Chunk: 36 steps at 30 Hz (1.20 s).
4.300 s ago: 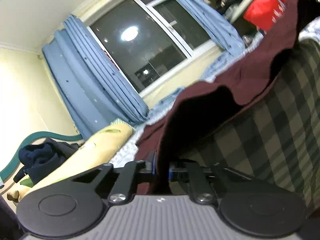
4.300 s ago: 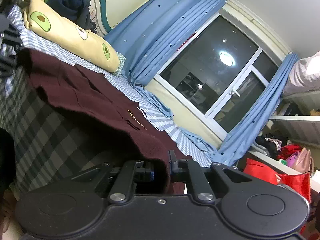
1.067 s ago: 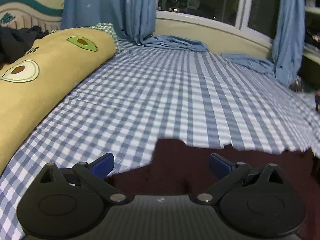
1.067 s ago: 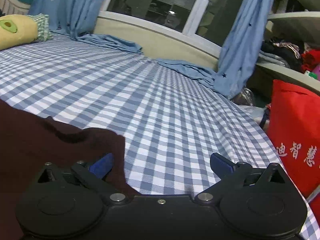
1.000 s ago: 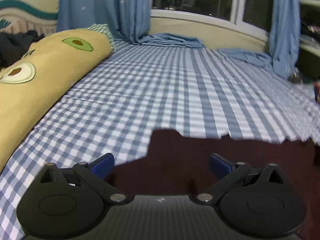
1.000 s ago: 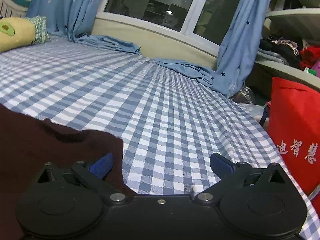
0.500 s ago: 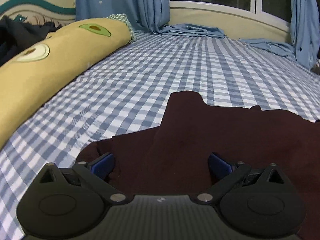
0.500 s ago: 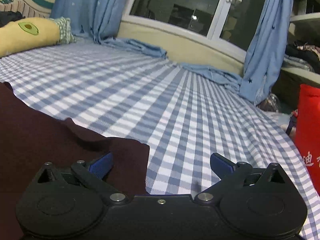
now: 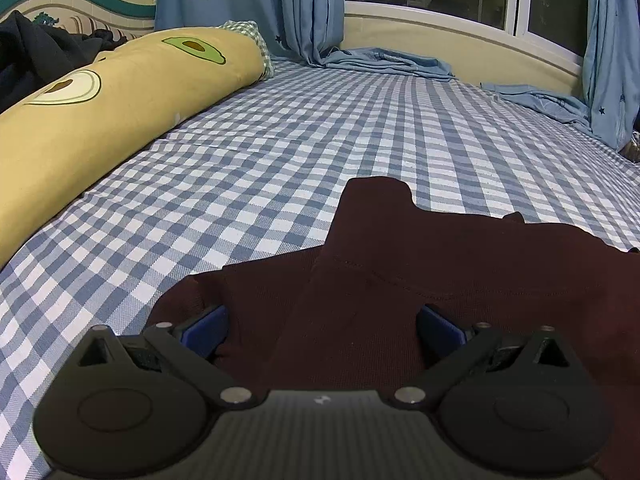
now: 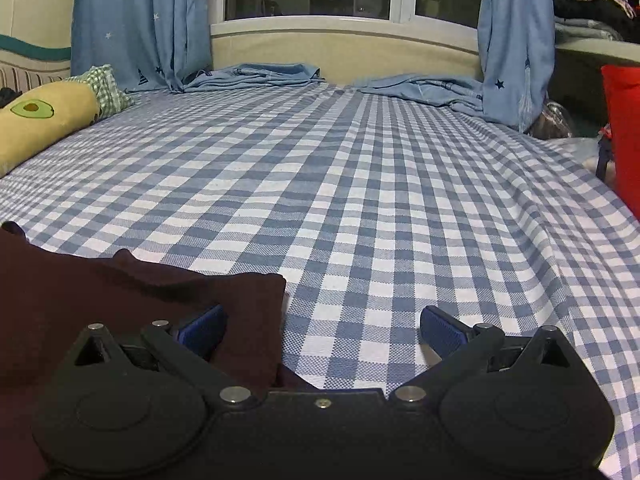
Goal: Fold small clothes
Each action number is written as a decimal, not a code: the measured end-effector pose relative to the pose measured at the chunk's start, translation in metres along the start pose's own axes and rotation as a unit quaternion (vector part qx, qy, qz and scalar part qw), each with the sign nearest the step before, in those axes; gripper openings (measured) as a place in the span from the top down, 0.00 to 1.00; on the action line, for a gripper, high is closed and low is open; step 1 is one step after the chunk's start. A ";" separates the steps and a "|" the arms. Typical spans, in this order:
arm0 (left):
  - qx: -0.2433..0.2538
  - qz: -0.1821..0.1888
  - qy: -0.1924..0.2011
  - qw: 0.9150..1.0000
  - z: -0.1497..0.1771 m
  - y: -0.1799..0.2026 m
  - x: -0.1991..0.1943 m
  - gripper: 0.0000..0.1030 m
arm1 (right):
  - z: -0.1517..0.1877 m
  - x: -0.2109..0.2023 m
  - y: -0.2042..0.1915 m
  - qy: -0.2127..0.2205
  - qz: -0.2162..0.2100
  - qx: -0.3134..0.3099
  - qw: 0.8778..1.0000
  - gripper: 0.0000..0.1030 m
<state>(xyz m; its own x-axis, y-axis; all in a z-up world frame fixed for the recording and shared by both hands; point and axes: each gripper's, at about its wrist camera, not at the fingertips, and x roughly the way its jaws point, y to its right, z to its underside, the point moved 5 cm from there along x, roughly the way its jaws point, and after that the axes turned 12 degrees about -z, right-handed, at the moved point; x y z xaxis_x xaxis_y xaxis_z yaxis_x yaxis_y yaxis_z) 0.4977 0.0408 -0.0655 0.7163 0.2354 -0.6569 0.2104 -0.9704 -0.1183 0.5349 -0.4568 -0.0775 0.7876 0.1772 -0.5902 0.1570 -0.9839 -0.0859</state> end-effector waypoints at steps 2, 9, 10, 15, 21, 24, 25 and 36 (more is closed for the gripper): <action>0.000 0.000 0.000 1.000 0.000 0.000 0.000 0.00 | 0.000 -0.001 -0.001 0.001 0.003 -0.004 1.000 0.00; 0.000 0.000 0.001 1.000 0.000 0.000 0.000 0.00 | -0.006 -0.016 -0.030 0.029 -0.018 -0.086 0.996 0.00; 0.000 0.000 0.000 1.000 0.000 0.000 0.000 0.00 | -0.006 -0.014 -0.036 0.025 -0.021 -0.106 0.994 0.00; 0.000 0.000 0.001 1.000 0.000 0.000 0.000 0.00 | -0.004 -0.001 -0.049 0.008 0.015 -0.157 0.987 0.00; 0.000 0.000 0.001 1.000 0.000 0.000 0.000 0.00 | -0.009 -0.008 -0.021 0.006 0.049 -0.099 0.994 0.00; -0.001 0.000 0.001 1.000 0.000 0.000 0.000 0.00 | -0.011 -0.031 -0.012 0.000 0.073 -0.118 0.990 0.00; -0.001 -0.001 0.002 1.000 0.000 0.000 0.000 0.00 | -0.013 -0.041 -0.009 0.000 0.086 -0.123 0.989 0.00; -0.004 0.015 0.027 1.000 -0.007 -0.001 -0.020 0.01 | 0.025 -0.189 -0.033 0.070 0.042 -0.047 0.996 0.00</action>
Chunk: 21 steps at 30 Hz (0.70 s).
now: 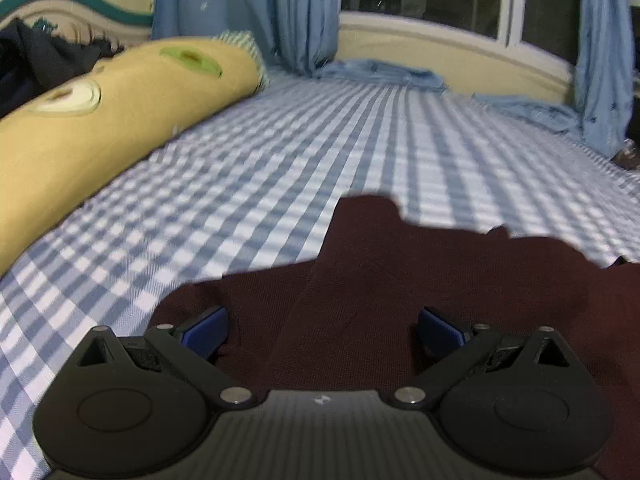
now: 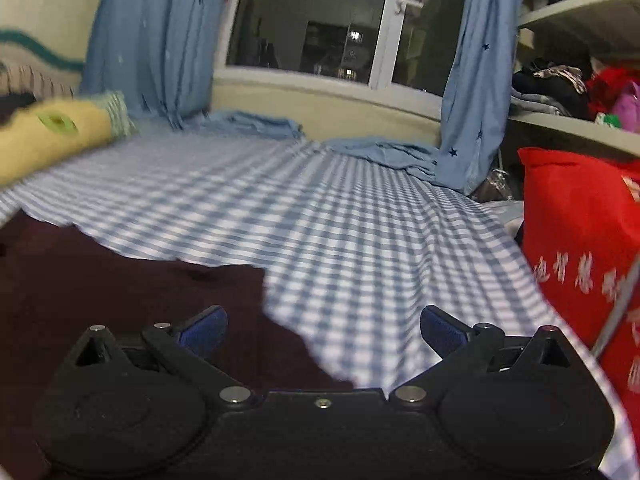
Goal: Fold small clothes
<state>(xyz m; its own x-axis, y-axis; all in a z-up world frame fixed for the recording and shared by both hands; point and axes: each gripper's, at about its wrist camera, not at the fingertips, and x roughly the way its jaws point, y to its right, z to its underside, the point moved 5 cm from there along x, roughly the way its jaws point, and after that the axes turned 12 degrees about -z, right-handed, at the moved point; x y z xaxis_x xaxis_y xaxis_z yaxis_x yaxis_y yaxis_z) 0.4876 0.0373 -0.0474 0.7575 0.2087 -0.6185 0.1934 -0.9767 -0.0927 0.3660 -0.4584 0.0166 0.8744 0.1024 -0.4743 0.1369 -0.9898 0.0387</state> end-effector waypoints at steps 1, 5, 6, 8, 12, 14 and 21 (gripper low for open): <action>0.002 0.004 0.010 1.000 -0.002 0.000 -0.009 0.01 | 0.006 -0.011 -0.008 0.008 -0.005 0.002 1.000 0.00; 0.008 0.025 0.041 0.999 -0.008 0.003 -0.054 0.01 | 0.033 -0.045 -0.048 0.047 -0.005 -0.018 0.999 0.00; 0.010 0.028 0.046 0.998 -0.008 0.004 -0.066 0.01 | 0.040 -0.051 -0.059 0.056 0.000 -0.027 0.998 0.00; 0.018 0.029 0.055 0.998 -0.004 0.005 -0.092 0.00 | 0.053 -0.058 -0.079 0.060 0.000 -0.043 0.997 0.00; 0.037 0.012 0.051 0.998 0.018 0.006 -0.133 0.00 | 0.068 -0.066 -0.110 0.081 -0.008 -0.042 0.996 0.00; 0.040 0.015 0.051 0.998 0.034 0.004 -0.151 0.00 | 0.072 -0.070 -0.123 0.091 -0.009 -0.041 0.995 0.00; -0.008 0.019 0.028 0.999 0.096 -0.025 -0.199 0.00 | 0.072 -0.068 -0.162 0.104 -0.033 -0.057 0.992 0.00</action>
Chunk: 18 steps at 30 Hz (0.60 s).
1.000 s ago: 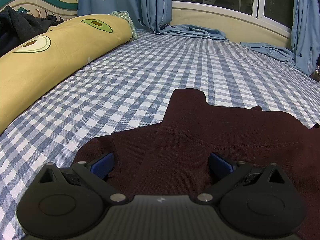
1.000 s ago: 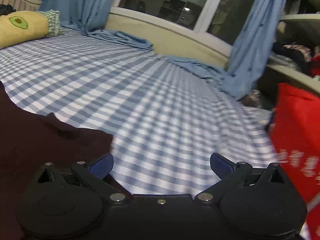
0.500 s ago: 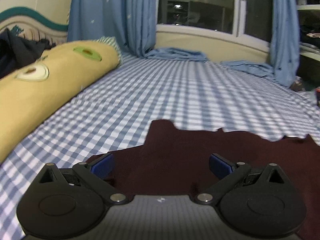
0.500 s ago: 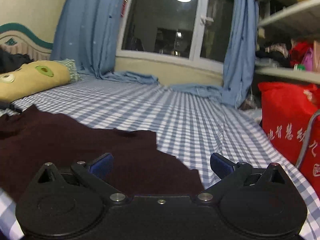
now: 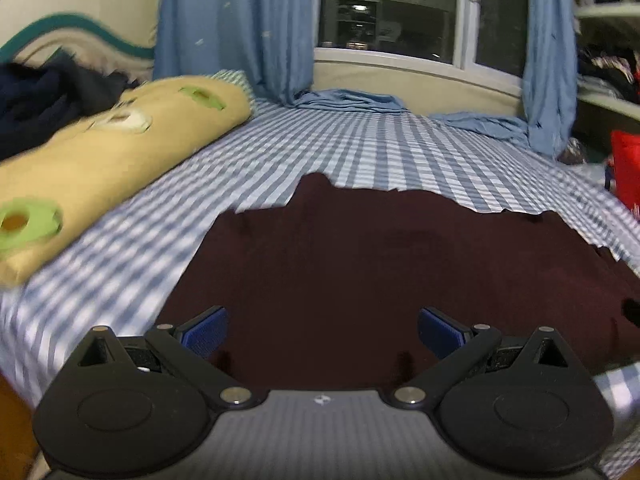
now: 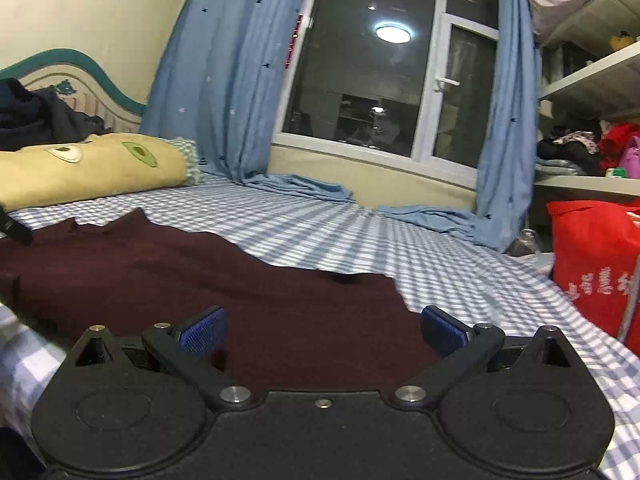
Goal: Fold small clothes
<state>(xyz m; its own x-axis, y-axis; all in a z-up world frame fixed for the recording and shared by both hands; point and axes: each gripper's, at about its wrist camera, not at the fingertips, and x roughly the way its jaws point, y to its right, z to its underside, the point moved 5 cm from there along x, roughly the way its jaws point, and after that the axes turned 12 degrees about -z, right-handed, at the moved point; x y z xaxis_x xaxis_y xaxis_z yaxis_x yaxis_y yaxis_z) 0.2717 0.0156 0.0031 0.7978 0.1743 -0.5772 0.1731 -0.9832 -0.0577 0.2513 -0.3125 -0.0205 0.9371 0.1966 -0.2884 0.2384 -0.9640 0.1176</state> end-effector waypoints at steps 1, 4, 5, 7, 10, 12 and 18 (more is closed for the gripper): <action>-0.012 -0.001 -0.006 1.000 0.008 -0.007 -0.004 0.00 | -0.001 0.003 -0.004 -0.001 -0.003 0.002 1.000 0.00; -0.044 -0.014 -0.026 0.999 0.030 -0.025 -0.008 0.00 | -0.006 0.013 -0.015 -0.003 -0.012 0.008 1.000 0.00; -0.053 -0.018 -0.029 0.998 0.035 -0.029 -0.008 0.01 | -0.009 0.017 -0.021 -0.003 -0.016 0.009 1.000 0.00; -0.073 -0.017 -0.033 0.997 0.044 -0.038 -0.008 0.00 | -0.013 0.024 -0.031 0.001 -0.024 0.004 1.000 0.00; -0.096 -0.006 -0.029 0.995 0.051 -0.046 -0.008 0.01 | -0.016 0.037 -0.044 0.005 -0.028 -0.006 1.000 0.00; -0.111 -0.001 -0.030 0.993 0.053 -0.049 -0.004 0.01 | -0.015 0.046 -0.052 0.002 -0.027 -0.017 1.000 0.00; -0.131 0.027 -0.033 0.990 0.053 -0.045 0.005 0.01 | 0.004 0.057 -0.066 0.004 -0.001 -0.052 0.999 0.00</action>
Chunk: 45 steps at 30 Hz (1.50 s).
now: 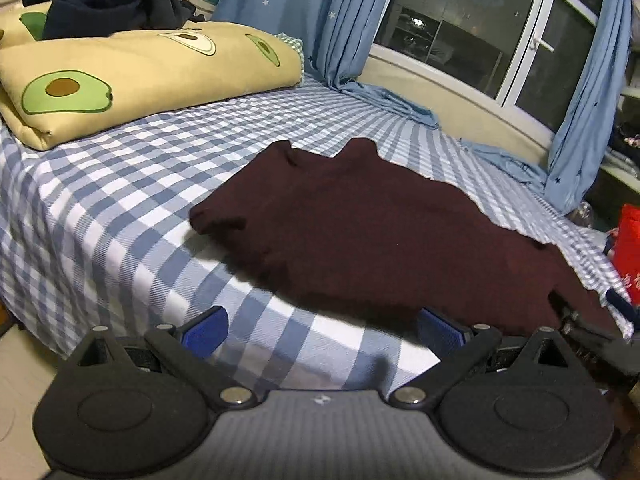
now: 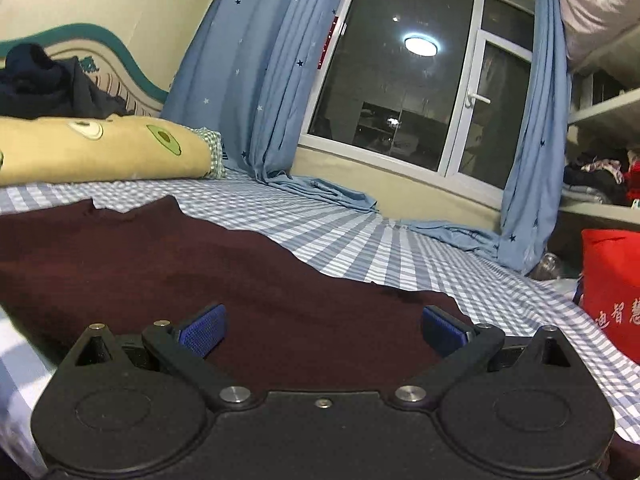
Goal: Fold small clothes
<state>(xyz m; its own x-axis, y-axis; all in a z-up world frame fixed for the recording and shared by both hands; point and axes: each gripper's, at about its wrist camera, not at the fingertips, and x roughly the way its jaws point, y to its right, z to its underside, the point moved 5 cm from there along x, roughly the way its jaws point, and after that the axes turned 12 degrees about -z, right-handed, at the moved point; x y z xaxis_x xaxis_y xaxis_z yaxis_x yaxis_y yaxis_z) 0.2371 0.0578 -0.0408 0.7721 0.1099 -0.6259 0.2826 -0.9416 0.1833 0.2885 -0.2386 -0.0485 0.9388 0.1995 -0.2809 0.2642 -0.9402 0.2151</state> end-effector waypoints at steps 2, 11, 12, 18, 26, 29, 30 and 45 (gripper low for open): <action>-0.007 0.010 0.004 1.000 -0.002 0.002 0.001 0.01 | 0.006 0.001 -0.002 -0.001 0.001 -0.003 1.000 0.00; -0.033 0.018 -0.009 0.999 -0.005 0.010 0.017 0.01 | 0.027 0.005 0.006 -0.017 -0.022 0.104 0.994 0.01; -0.034 0.016 -0.010 0.999 -0.005 0.010 0.019 0.01 | 0.028 0.005 0.004 -0.015 -0.020 0.100 0.995 0.01; -0.052 -0.008 0.006 0.999 -0.010 0.014 0.038 0.01 | 0.030 0.002 0.007 -0.008 -0.023 0.107 0.994 0.01; -0.115 -0.002 0.016 0.993 -0.020 -0.002 0.050 0.01 | 0.031 0.001 0.009 -0.003 -0.020 0.110 0.994 0.00; -0.128 0.000 0.017 0.992 -0.020 -0.003 0.050 0.01 | 0.032 0.000 0.009 0.000 -0.014 0.109 0.994 0.00; -0.129 0.000 0.017 0.992 -0.020 -0.003 0.050 0.01 | 0.032 -0.001 0.008 0.001 -0.013 0.109 0.994 0.00; -0.177 -0.041 0.045 0.982 -0.014 -0.011 0.044 0.45 | 0.032 -0.002 0.006 0.007 -0.010 0.109 0.994 0.00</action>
<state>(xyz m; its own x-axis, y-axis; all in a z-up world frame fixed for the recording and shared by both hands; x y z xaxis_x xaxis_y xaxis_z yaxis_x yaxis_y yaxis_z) 0.2756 0.0777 -0.0594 0.7812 0.2231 -0.5830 0.5138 -0.7602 0.3977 0.2809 -0.2533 -0.0768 0.9370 0.2210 -0.2704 0.2300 -0.9732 0.0015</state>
